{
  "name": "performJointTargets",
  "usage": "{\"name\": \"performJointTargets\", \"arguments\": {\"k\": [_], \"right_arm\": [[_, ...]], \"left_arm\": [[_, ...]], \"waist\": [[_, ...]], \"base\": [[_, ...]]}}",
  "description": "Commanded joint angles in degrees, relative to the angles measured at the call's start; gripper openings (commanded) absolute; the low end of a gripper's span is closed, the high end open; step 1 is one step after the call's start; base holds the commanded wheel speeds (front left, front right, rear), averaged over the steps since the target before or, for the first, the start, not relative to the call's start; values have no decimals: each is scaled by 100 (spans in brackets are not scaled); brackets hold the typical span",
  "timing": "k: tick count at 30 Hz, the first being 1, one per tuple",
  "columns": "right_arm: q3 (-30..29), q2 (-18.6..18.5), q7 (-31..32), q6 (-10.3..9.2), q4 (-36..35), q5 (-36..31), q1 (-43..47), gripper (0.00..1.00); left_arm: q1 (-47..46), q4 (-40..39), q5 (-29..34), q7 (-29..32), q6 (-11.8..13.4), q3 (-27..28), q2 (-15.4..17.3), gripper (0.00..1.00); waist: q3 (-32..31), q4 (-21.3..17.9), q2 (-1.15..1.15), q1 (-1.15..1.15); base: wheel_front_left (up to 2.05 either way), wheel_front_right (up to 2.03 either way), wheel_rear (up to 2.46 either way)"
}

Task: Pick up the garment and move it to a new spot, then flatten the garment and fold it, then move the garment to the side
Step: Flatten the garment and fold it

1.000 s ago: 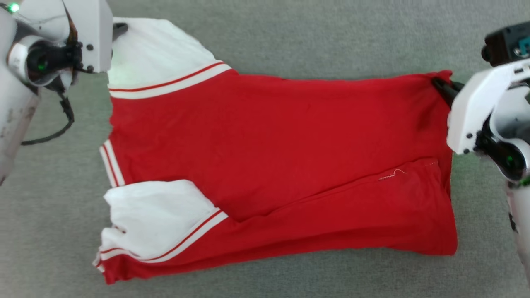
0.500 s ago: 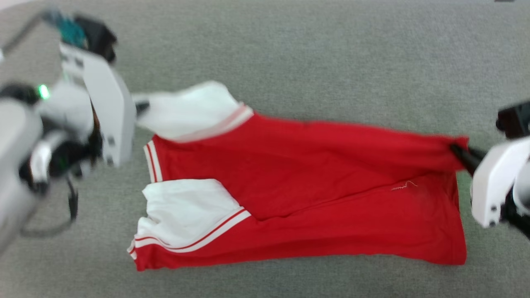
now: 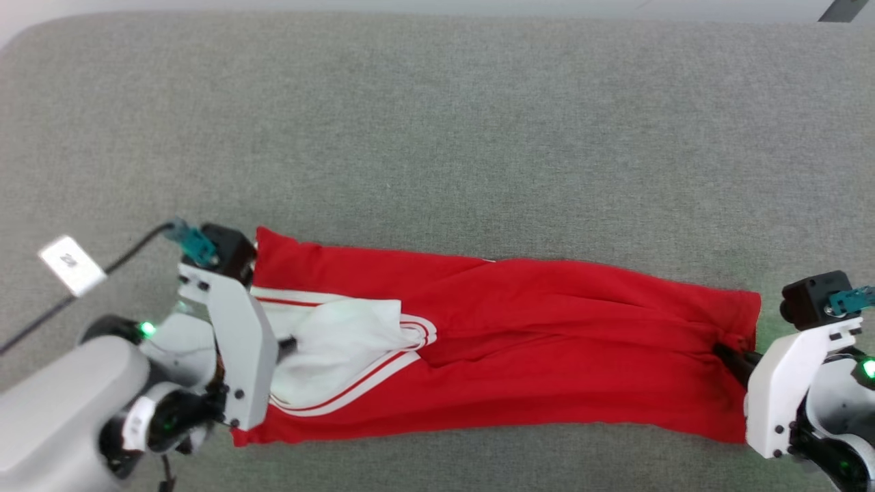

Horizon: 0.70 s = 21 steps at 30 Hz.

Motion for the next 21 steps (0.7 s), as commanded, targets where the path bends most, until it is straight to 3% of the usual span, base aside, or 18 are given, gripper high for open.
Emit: {"name": "performJointTargets", "arguments": {"k": [1,3,4,5,6,7,14,21], "right_arm": [[60,84,-69,-10,197,25,-18,0],[128,117,-132,-10,421,31,-116,0],[138,154,-172,-10,517,21,-176,9],[146,174,-194,-10,593,17,-242,41],[161,181,-206,-10,657,5,-295,100],[160,192,-171,-10,709,-1,-342,100],[-74,220,77,-10,604,299,-578,100],[-561,218,539,-10,519,223,-526,100]], "left_arm": [[103,179,-81,-40,-93,-46,-109,0],[107,452,-68,-78,-226,-83,-241,0],[90,599,-54,-122,-287,-89,-296,9],[74,735,-48,-150,-334,-98,-346,23],[63,847,-74,-178,-366,-82,-392,52],[34,935,-65,-228,-419,-63,-426,97],[83,1090,-5,-679,-615,89,-463,100],[467,803,354,-1923,-669,319,-385,100]], "waist": [[-3,-11,0,0],[-7,-20,0,0],[-10,-22,0,0],[-18,-25,0,0],[-32,-26,0,0],[-47,-29,0,0],[-199,5,0,0],[-316,132,0,0]], "base": [[0,0,0],[0,0,0],[0,0,0],[0,0,0],[0,0,0],[0,0,0],[0,0,0],[0,0,0]]}}
